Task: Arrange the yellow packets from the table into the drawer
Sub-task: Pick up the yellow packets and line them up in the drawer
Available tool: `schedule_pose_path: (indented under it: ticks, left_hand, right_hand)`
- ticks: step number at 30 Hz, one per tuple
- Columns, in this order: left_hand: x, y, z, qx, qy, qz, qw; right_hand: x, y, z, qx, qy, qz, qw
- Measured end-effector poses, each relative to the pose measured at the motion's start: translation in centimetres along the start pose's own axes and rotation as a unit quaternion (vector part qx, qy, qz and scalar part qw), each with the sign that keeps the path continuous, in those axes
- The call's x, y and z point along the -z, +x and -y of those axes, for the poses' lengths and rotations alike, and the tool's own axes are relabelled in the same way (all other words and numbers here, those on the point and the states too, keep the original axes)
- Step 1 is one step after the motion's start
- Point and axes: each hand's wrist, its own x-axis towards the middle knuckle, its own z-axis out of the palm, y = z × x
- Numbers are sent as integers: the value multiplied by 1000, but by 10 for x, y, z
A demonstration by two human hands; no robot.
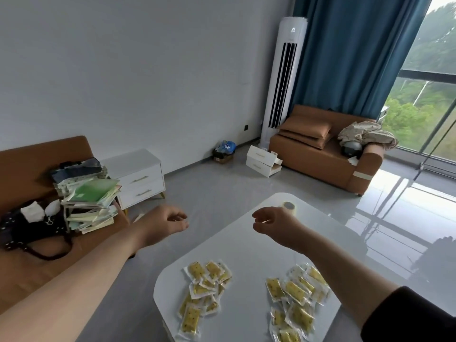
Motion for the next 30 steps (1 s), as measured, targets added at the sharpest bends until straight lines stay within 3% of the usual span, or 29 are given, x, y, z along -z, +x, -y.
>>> schedule_pose_path:
  ticks: [9,18,21,30]
  left_hand:
    - [-7,130,79,47,-57,58,996]
    - [-92,195,182,151,-141,87,975]
    - [-135,212,228,224,-182,87,953]
    - [-282,267,342,503,-221,78,832]
  right_hand:
    - [-64,127,-32,-72,-8,42,996]
    - [-169,211,-118,-147,62,100,982]
    - [-209,235,-160,-164,75,117,977]
    - [-335,278,-287,-198,33,122,972]
